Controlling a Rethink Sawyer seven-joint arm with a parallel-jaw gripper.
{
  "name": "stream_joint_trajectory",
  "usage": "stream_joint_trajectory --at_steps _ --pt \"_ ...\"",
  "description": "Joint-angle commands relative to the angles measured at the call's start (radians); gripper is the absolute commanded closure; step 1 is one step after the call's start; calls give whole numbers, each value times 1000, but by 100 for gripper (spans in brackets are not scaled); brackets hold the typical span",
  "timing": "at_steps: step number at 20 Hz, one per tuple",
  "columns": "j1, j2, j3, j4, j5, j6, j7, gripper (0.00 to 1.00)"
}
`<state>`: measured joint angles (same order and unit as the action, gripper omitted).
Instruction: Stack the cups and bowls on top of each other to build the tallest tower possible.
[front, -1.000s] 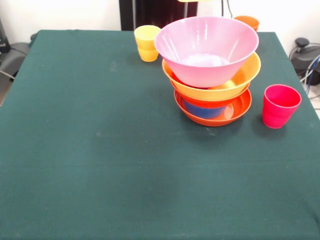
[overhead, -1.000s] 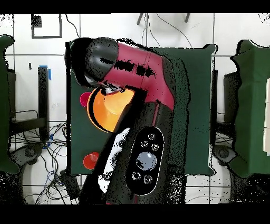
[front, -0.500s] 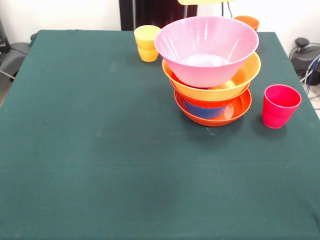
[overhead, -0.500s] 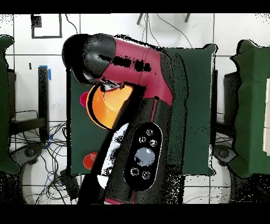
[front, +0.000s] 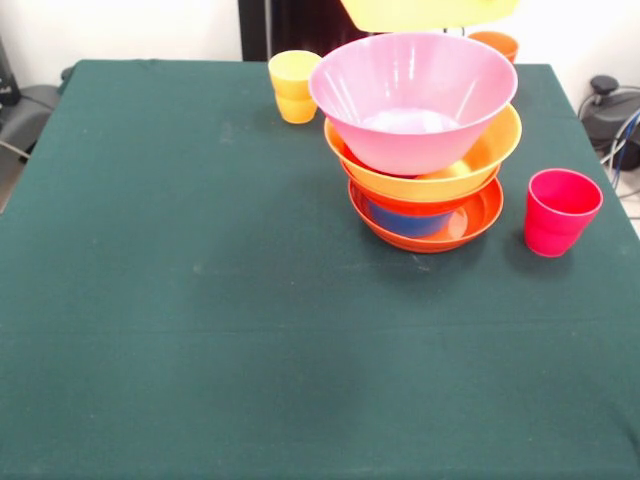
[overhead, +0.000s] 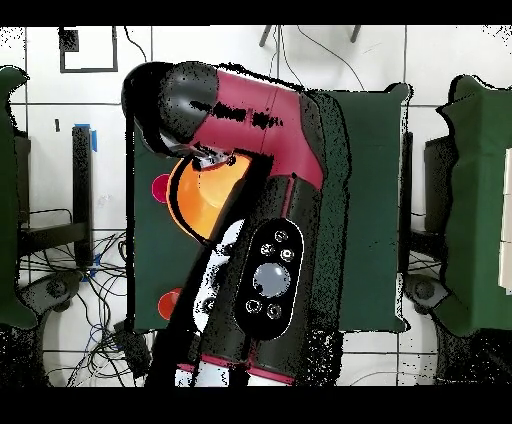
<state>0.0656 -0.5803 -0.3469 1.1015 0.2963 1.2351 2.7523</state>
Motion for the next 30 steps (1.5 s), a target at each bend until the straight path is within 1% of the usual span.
stream_joint_trajectory --at_steps 1,7,14,30 --pt "-28 82 115 -17 -56 22 -53 100" --pt "-22 99 115 -18 -48 -7 -45 100" --pt "-32 109 111 -49 -48 20 -63 100" --pt "-30 125 110 -37 -44 -26 -68 100"
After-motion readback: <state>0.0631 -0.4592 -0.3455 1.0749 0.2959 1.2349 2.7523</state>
